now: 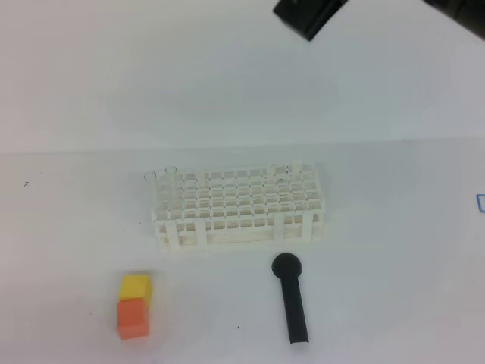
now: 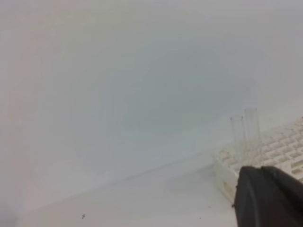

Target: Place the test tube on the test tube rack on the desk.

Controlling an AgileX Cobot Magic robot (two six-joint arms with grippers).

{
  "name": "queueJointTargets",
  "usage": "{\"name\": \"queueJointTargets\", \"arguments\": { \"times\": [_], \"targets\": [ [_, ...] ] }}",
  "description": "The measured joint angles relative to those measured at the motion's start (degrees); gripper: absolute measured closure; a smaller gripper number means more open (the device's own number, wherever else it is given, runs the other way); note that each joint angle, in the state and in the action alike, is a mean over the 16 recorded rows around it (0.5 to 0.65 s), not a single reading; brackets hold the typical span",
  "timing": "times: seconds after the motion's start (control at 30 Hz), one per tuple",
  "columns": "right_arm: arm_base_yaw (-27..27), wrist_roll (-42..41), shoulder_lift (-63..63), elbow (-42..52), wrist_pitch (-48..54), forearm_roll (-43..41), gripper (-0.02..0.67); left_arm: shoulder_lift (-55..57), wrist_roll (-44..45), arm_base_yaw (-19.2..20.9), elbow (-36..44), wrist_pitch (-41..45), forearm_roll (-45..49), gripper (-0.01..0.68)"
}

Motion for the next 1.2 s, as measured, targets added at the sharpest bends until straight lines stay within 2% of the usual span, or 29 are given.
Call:
{"name": "queueJointTargets", "arguments": {
  "times": [0.23,0.4,0.53,0.73,0.97,1.2],
  "targets": [
    [-0.02,-2.98,-0.22,0.00,-9.20,5.19,0.650,0.00,0.00,0.00,0.00,0.05,0.00,0.674],
    [-0.76,-9.72,-0.33,0.00,-13.29,15.29,0.650,0.03,0.00,0.00,0.00,0.11,0.00,0.674],
    [-3.13,-16.46,-1.18,0.00,-12.26,25.47,0.650,0.05,-0.01,0.00,0.00,0.14,0.00,0.674],
    [-11.24,-25.16,-4.51,0.21,-1.63,39.27,0.650,0.09,-0.04,0.00,0.00,0.18,0.00,0.674],
    [-24.94,-28.23,-13.14,4.06,11.98,47.79,0.650,0.09,-0.08,0.00,0.00,0.19,0.00,0.674],
    [-34.15,-28.42,-23.14,12.09,12.46,51.65,0.650,0.09,-0.10,0.00,0.00,0.21,0.00,0.674]
  ]
}}
